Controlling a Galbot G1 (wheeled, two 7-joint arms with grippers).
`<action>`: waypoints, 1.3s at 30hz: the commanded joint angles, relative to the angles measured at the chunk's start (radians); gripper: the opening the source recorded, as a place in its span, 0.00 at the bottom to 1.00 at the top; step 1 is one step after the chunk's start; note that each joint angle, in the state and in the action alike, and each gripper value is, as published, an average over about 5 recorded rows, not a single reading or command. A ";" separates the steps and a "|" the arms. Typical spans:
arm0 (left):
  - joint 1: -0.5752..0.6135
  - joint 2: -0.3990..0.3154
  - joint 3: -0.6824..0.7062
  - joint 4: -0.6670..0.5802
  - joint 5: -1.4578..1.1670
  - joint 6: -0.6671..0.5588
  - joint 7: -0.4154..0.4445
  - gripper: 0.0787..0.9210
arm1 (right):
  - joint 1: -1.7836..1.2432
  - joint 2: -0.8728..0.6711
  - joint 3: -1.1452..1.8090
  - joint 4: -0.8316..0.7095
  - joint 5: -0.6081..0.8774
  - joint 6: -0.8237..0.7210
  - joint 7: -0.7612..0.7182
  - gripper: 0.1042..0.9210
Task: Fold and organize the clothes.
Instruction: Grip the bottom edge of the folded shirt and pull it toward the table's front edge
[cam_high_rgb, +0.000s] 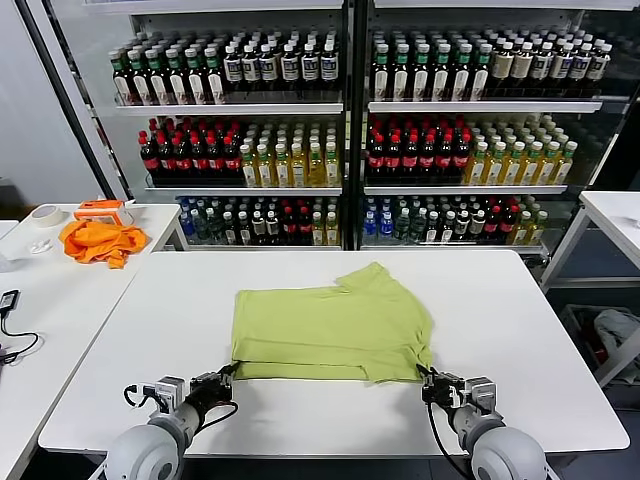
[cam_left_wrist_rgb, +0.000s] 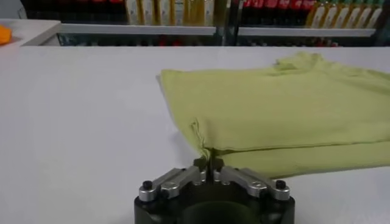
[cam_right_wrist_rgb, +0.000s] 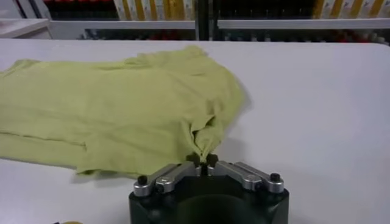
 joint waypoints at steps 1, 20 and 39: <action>0.059 0.022 -0.030 -0.057 0.013 0.026 0.006 0.01 | -0.025 0.000 0.000 0.049 0.004 0.001 0.002 0.03; 0.446 0.076 -0.286 -0.279 0.021 0.018 -0.019 0.00 | -0.347 -0.028 0.096 0.249 -0.074 0.021 0.008 0.03; 0.431 0.055 -0.315 -0.327 0.105 -0.017 -0.082 0.24 | -0.365 -0.094 0.176 0.309 -0.083 0.038 -0.087 0.37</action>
